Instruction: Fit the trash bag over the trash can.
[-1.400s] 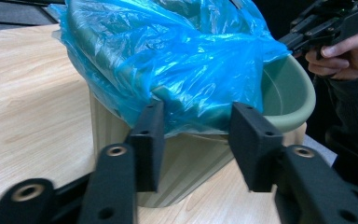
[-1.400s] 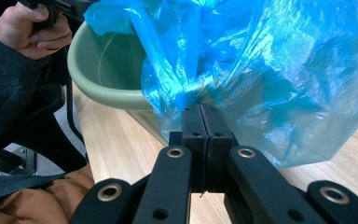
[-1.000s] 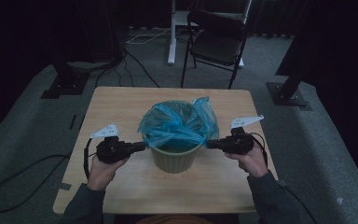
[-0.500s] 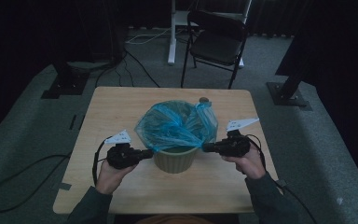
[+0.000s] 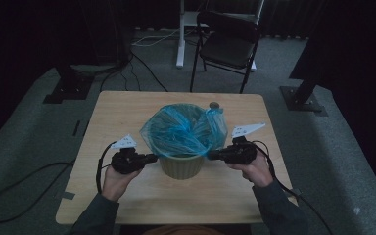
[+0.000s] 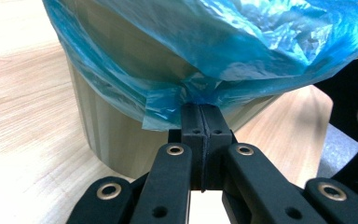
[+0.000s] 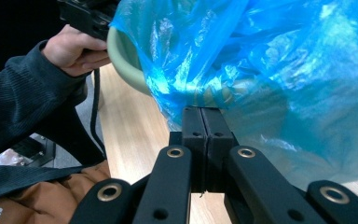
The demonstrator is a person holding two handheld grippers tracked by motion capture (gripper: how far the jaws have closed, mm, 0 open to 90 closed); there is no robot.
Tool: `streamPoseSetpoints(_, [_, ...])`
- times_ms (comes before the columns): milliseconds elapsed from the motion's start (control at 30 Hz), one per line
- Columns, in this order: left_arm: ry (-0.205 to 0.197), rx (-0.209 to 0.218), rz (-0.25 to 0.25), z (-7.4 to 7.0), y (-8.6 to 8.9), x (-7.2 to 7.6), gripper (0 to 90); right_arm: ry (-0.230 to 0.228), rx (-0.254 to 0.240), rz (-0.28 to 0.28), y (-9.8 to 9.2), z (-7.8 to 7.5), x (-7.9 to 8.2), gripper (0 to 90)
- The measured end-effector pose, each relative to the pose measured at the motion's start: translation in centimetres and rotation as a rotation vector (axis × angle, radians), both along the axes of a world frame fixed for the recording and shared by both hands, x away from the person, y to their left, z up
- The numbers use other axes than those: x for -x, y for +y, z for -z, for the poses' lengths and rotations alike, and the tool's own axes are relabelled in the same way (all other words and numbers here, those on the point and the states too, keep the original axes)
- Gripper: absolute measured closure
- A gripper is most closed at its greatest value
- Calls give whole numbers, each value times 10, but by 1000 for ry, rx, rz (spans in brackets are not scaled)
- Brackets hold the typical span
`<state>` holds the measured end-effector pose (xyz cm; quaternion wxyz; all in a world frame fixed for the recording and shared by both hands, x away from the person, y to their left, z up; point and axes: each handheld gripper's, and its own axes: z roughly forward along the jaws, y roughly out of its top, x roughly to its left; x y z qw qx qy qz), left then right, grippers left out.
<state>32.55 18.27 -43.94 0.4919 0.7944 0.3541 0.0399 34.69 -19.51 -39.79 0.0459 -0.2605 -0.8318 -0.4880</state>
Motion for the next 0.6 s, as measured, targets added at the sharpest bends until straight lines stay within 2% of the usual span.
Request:
streamPoseSetpoints(333, [25,-32,7,8,-4,-1,899,6,0,-22,6,1,3,895])
streamPoseSetpoints(467, [60,-50,-6,18,-3,-6,899,10,0,-34,8,3,3,887])
streamPoseSetpoints(600, [72,-56,-18,21,1,-7,899,16,4,-33,7,6,3,881])
